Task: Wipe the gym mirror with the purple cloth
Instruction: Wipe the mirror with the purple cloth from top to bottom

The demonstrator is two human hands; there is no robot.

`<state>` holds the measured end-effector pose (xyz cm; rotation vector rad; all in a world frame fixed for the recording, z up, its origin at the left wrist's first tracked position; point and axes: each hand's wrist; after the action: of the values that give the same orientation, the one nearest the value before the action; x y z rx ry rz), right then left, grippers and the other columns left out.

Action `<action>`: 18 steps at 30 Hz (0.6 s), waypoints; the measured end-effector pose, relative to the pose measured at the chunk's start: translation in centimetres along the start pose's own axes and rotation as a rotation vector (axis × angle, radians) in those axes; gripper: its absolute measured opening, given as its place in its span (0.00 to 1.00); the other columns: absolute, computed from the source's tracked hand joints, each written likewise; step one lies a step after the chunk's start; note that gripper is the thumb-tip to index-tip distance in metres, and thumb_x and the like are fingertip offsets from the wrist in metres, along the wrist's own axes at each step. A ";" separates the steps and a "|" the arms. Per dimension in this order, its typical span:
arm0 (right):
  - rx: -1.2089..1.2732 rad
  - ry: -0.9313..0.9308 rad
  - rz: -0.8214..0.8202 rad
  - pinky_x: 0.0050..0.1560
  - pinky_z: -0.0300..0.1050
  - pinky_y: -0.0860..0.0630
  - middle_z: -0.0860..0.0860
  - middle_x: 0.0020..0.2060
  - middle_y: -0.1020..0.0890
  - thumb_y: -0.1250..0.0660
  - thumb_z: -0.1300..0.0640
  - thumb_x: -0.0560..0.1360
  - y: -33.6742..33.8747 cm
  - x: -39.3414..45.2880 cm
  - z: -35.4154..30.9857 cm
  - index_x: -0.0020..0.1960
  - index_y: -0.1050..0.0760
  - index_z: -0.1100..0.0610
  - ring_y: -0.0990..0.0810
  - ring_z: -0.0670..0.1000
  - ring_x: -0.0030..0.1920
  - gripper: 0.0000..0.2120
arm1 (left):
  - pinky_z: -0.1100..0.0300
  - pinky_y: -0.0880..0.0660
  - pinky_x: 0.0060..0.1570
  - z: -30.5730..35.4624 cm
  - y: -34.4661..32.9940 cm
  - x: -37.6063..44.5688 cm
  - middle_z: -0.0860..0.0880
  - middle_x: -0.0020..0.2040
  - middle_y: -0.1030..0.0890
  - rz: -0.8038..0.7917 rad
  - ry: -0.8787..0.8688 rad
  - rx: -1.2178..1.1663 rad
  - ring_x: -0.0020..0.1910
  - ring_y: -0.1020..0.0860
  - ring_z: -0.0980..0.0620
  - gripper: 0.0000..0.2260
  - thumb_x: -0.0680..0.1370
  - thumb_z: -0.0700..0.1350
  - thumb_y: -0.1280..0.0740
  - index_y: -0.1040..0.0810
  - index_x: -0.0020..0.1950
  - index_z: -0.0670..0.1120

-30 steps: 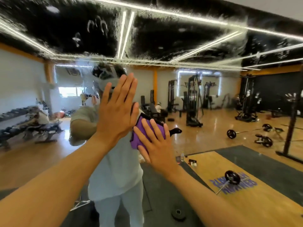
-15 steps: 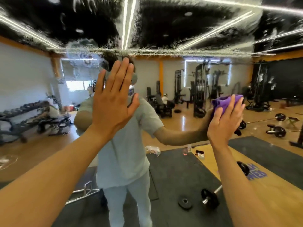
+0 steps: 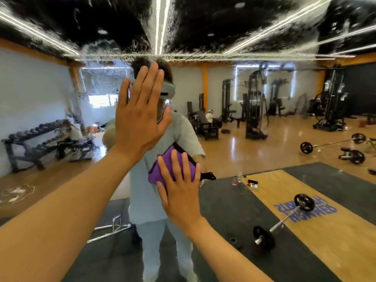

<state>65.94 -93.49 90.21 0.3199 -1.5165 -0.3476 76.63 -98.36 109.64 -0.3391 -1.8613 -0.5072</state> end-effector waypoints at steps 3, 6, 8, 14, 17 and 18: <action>-0.018 0.106 -0.002 0.82 0.64 0.55 0.49 0.85 0.55 0.43 0.42 0.85 0.9 0.5 4.0 0.85 0.51 0.45 0.53 0.55 0.84 0.32 | 0.43 0.50 0.83 -0.1 -0.1 -0.1 0.46 0.86 0.47 0.010 0.001 -0.006 0.86 0.50 0.48 0.31 0.86 0.56 0.47 0.48 0.86 0.44; 0.005 0.005 0.032 0.81 0.67 0.51 0.51 0.85 0.53 0.43 0.42 0.85 2.1 1.0 8.6 0.85 0.49 0.46 0.54 0.56 0.84 0.32 | 0.43 0.50 0.83 -0.2 -0.1 -0.1 0.46 0.86 0.47 0.002 0.001 0.006 0.86 0.50 0.48 0.32 0.86 0.56 0.46 0.48 0.87 0.45; -0.003 -0.097 0.073 0.81 0.67 0.50 0.53 0.85 0.51 0.45 0.42 0.84 2.7 1.2 11.4 0.85 0.48 0.48 0.54 0.56 0.84 0.31 | 0.43 0.50 0.83 0.0 0.0 0.1 0.46 0.86 0.46 -0.005 0.017 0.016 0.85 0.49 0.48 0.31 0.86 0.55 0.46 0.48 0.87 0.45; 0.073 -0.420 0.149 0.81 0.65 0.51 0.56 0.84 0.50 0.49 0.44 0.85 3.5 -0.4 17.5 0.85 0.50 0.50 0.54 0.58 0.84 0.30 | 0.50 0.58 0.83 3.1 1.7 -6.0 0.46 0.86 0.47 -0.053 0.108 -0.029 0.86 0.50 0.47 0.30 0.86 0.52 0.43 0.47 0.86 0.44; 0.135 -0.646 0.195 0.81 0.67 0.50 0.57 0.84 0.50 0.50 0.45 0.85 3.3 -1.7 19.5 0.85 0.51 0.51 0.53 0.60 0.84 0.31 | 0.44 0.50 0.83 4.5 1.2 -11.1 0.44 0.86 0.46 -0.096 0.080 -0.020 0.85 0.48 0.46 0.30 0.86 0.50 0.41 0.45 0.86 0.43; 0.161 -0.703 0.211 0.81 0.67 0.51 0.57 0.84 0.50 0.50 0.45 0.85 3.1 -2.2 19.9 0.85 0.51 0.52 0.53 0.59 0.84 0.31 | 0.41 0.47 0.83 4.6 0.6 -12.2 0.44 0.86 0.45 -0.112 0.078 -0.008 0.85 0.48 0.45 0.30 0.86 0.50 0.41 0.45 0.86 0.43</action>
<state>46.12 -89.51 90.10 0.1630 -2.2555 -0.1722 77.26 -95.43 97.00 -0.2177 -1.8098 -0.5965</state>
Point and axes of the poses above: each hand's wrist, its own x-axis towards the middle knuckle, its own y-axis out of the back of the hand, z = x × y
